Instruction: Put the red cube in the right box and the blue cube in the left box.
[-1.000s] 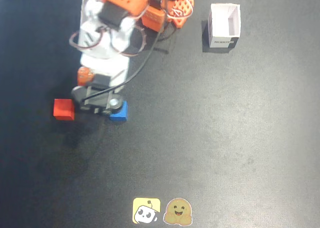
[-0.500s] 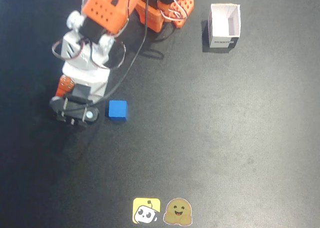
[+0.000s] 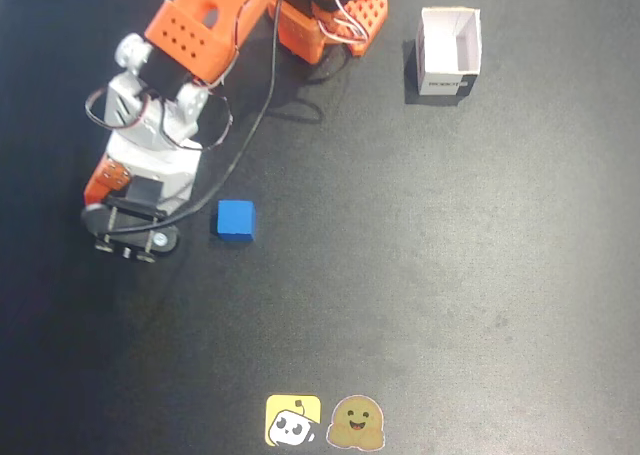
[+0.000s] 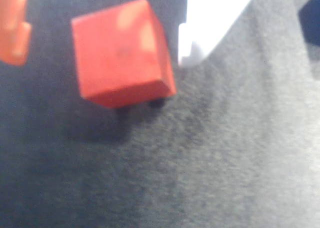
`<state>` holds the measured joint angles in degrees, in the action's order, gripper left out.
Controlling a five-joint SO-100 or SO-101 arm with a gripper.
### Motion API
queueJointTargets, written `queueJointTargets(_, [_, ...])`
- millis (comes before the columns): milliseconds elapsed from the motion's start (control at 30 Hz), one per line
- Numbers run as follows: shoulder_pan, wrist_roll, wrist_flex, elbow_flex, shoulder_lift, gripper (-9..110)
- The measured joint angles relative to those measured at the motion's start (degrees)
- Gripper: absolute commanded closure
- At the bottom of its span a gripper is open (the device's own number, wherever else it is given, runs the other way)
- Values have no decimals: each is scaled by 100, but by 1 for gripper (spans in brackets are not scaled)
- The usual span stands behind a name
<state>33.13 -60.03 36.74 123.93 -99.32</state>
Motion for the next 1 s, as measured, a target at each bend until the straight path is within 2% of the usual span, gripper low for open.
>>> queueJointTargets(1000, [123,431,-352,-316,940,77])
